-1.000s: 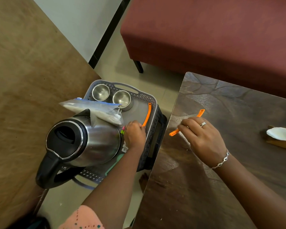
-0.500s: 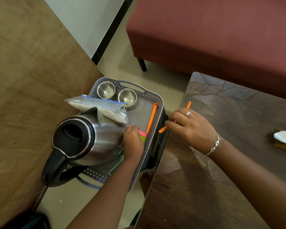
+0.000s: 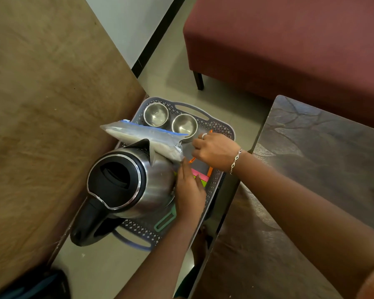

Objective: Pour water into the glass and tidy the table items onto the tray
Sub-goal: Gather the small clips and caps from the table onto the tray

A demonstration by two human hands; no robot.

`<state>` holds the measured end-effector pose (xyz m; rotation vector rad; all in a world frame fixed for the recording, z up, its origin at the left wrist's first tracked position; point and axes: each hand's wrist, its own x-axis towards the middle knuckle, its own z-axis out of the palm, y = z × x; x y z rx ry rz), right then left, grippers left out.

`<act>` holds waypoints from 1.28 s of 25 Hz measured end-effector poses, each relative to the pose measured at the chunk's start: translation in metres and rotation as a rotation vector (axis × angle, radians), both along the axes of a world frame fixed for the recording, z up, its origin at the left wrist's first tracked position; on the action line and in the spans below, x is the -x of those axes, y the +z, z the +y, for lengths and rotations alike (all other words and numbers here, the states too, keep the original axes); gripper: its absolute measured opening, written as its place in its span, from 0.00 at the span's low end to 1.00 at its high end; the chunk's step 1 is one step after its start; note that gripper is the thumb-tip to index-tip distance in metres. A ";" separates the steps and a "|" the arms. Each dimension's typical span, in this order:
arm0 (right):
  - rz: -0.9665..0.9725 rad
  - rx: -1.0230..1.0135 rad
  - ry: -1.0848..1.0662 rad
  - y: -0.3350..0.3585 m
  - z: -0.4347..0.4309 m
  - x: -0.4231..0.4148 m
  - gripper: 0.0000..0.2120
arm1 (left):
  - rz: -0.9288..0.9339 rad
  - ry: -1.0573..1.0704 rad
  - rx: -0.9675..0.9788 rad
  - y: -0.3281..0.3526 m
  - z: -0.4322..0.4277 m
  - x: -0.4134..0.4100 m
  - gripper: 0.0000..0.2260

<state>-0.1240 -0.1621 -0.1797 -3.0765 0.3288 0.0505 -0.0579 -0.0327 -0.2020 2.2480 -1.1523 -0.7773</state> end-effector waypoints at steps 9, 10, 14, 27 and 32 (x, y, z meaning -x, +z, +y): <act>0.201 -0.029 -0.159 -0.018 0.007 -0.015 0.11 | -0.038 -0.169 -0.092 -0.011 -0.003 -0.008 0.27; 0.244 -0.038 -0.187 -0.018 0.008 -0.016 0.14 | -0.042 -0.181 -0.104 -0.012 -0.003 -0.008 0.27; 0.367 -0.127 -0.253 -0.016 0.008 -0.021 0.14 | -0.049 -0.194 -0.128 -0.013 -0.002 -0.011 0.27; -0.031 -0.111 -0.422 -0.018 0.017 0.014 0.07 | -0.091 -0.279 -0.112 -0.015 0.004 -0.006 0.27; -0.258 -0.059 -0.504 -0.014 0.033 0.051 0.16 | -0.216 -0.332 -0.212 -0.019 -0.019 -0.011 0.15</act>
